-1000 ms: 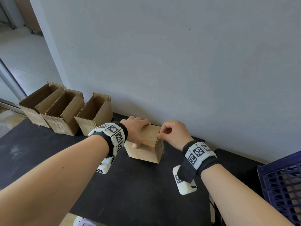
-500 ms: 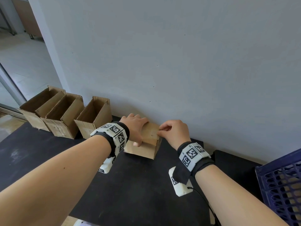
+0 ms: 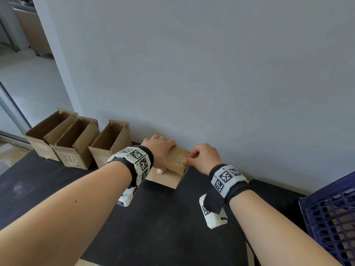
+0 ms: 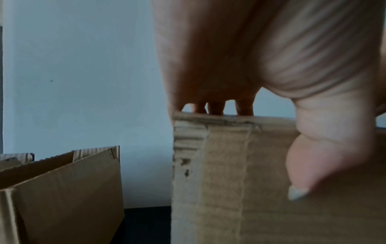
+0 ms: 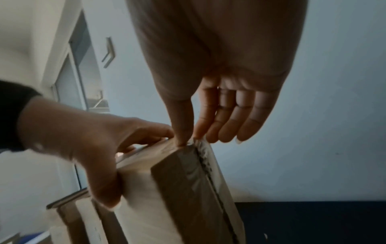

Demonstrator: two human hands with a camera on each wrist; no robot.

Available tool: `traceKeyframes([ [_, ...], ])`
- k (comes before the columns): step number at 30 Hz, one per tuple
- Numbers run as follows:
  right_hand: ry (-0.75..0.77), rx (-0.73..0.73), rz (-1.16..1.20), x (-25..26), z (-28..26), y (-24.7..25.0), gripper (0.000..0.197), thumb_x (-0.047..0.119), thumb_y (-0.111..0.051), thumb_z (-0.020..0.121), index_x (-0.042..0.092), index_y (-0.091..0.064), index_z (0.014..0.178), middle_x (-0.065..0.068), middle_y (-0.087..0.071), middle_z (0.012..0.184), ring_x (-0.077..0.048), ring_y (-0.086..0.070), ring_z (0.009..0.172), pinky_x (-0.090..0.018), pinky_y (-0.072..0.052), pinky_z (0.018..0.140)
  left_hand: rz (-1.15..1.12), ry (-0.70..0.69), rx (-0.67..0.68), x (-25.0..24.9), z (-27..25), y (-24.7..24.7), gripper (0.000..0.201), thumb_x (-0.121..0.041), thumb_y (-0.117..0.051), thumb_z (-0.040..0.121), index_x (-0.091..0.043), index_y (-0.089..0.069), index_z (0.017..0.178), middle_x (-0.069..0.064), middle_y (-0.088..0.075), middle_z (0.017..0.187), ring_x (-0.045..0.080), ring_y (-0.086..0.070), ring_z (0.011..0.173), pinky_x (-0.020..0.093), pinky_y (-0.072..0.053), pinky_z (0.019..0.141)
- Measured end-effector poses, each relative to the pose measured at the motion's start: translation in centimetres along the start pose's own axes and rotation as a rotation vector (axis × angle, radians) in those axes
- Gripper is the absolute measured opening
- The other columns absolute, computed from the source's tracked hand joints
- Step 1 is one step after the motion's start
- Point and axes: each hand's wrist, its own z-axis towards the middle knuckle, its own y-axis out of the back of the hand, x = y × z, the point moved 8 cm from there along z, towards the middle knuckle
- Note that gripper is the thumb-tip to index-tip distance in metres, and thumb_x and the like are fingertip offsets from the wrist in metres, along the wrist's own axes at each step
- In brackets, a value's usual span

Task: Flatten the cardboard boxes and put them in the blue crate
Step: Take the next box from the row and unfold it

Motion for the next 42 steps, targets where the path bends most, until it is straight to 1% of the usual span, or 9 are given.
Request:
traceKeyframes([
  [7,0.008,0.052,0.068,-0.2,-0.1,-0.4,0.024,0.023,-0.072,0.082,0.023,-0.055,0.065,0.012,-0.052,0.065,-0.003,-0.047,0.063,-0.014,-0.034,0.054,-0.005,-0.028,-0.023,-0.3,-0.2,0.2,0.086,-0.029,-0.078,0.061,-0.029,-0.034,0.134,0.001,-0.043,0.124,0.024,-0.036,0.119,0.041,-0.038,0.097],
  [13,0.002,-0.139,0.013,0.2,-0.5,0.9,0.008,0.026,-0.072,0.08,0.019,-0.068,0.079,0.004,-0.065,0.079,-0.018,-0.062,0.082,-0.029,-0.049,0.076,-0.037,0.006,-0.032,0.2,-0.2,0.4,0.082,-0.03,-0.077,0.061,-0.029,-0.035,0.132,0.001,-0.044,0.122,0.024,-0.038,0.116,0.039,-0.039,0.092],
  [19,0.047,-0.074,-0.278,2.0,-0.5,0.9,0.018,0.013,-0.059,0.081,0.021,-0.075,0.08,-0.002,-0.073,0.084,-0.026,-0.065,0.082,-0.025,-0.045,0.065,-0.006,0.01,-0.032,0.3,-0.2,0.4,0.083,-0.03,-0.077,0.059,-0.028,-0.037,0.131,0.001,-0.045,0.121,0.024,-0.039,0.114,0.039,-0.041,0.09],
  [23,0.055,-0.008,-0.372,2.5,-0.3,0.7,0.012,0.018,-0.061,0.08,0.022,-0.07,0.072,0.0,-0.069,0.077,-0.024,-0.061,0.075,-0.025,-0.041,0.062,0.065,-0.034,-0.048,-0.1,-0.3,0.6,0.086,-0.03,-0.078,0.059,-0.028,-0.035,0.133,0.001,-0.044,0.122,0.024,-0.039,0.115,0.038,-0.039,0.092],
  [26,0.069,-0.001,-0.407,2.7,-0.3,0.6,0.021,0.02,-0.06,0.078,0.022,-0.055,0.058,0.004,-0.055,0.062,-0.022,-0.053,0.066,-0.023,-0.036,0.057,0.076,-0.04,-0.05,0.0,-0.3,0.6,0.085,-0.03,-0.078,0.059,-0.028,-0.035,0.133,0.0,-0.044,0.122,0.024,-0.039,0.116,0.038,-0.038,0.092],
  [29,0.125,0.031,-0.424,3.1,-0.5,0.1,0.01,0.023,-0.063,0.075,0.021,-0.06,0.065,0.001,-0.064,0.071,-0.022,-0.058,0.069,-0.023,-0.037,0.056,0.055,-0.033,-0.025,0.2,-0.4,0.4,0.085,-0.03,-0.078,0.059,-0.028,-0.036,0.132,-0.001,-0.045,0.121,0.023,-0.039,0.116,0.038,-0.038,0.092],
  [32,0.181,0.05,-0.364,3.5,-0.7,-0.2,0.008,0.027,-0.066,0.07,0.019,-0.065,0.072,0.0,-0.067,0.076,-0.021,-0.061,0.074,-0.026,-0.043,0.063,0.04,-0.012,0.026,0.5,-0.5,-0.4,0.086,-0.029,-0.079,0.058,-0.029,-0.036,0.132,-0.001,-0.047,0.121,0.023,-0.04,0.117,0.04,-0.04,0.093],
  [38,0.17,-0.071,-0.017,2.8,-0.7,0.9,0.012,0.018,-0.069,0.067,0.025,-0.063,0.059,0.007,-0.065,0.064,-0.012,-0.061,0.067,-0.027,-0.051,0.066,-0.075,0.016,0.064,1.1,-0.4,-1.1,0.083,-0.024,-0.078,0.059,-0.027,-0.036,0.131,-0.001,-0.046,0.12,0.024,-0.04,0.115,0.039,-0.042,0.087],
  [42,0.15,-0.206,0.248,1.7,-0.3,2.1,0.019,0.021,-0.075,0.076,0.022,-0.073,0.095,0.006,-0.063,0.087,-0.01,-0.057,0.08,-0.017,-0.043,0.075,-0.1,0.05,0.049,1.9,-0.2,-0.7,0.081,-0.027,-0.077,0.059,-0.026,-0.038,0.13,0.002,-0.045,0.119,0.025,-0.041,0.115,0.04,-0.041,0.091],
])
